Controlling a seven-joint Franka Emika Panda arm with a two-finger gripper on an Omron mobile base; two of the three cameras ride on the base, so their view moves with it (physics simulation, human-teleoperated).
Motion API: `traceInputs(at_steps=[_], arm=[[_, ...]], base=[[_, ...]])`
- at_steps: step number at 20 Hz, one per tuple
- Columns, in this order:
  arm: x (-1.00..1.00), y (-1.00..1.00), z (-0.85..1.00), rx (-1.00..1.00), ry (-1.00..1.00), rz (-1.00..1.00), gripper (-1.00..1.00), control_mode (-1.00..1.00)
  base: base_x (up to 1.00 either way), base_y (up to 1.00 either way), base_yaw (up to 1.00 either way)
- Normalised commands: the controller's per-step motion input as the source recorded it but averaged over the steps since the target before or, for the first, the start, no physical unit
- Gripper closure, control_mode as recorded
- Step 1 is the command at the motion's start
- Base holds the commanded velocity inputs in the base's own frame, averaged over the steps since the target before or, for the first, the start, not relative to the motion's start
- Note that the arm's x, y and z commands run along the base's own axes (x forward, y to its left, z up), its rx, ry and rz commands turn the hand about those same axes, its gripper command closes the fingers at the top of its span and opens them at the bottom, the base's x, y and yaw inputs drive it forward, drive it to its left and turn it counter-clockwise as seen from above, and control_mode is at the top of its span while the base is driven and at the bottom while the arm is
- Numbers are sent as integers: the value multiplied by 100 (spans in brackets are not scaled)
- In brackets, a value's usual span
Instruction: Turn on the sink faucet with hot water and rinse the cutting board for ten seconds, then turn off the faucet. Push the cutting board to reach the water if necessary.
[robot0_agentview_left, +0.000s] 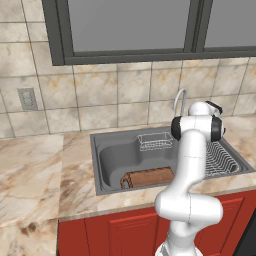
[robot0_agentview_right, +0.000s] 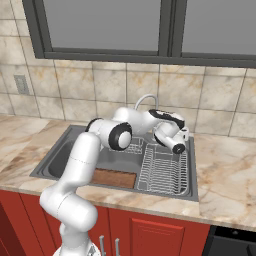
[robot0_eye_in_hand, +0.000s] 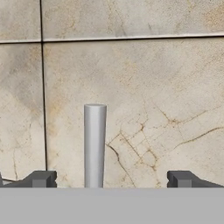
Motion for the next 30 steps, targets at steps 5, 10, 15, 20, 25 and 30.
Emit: traceInputs(at_steps=[5, 10, 15, 20, 25, 30], arm=[[0, 0, 0, 0, 0, 0, -100, -100], [5, 0, 0, 0, 0, 0, -100, -100], [7, 0, 0, 0, 0, 0, -100, -100], [3, 0, 0, 0, 0, 0, -100, -100], [1, 0, 0, 0, 0, 0, -100, -100], [0, 0, 0, 0, 0, 0, -100, -100]], base=[[0, 0, 0], [0, 0, 0], [0, 0, 0], [0, 0, 0], [0, 0, 0], [0, 0, 0]])
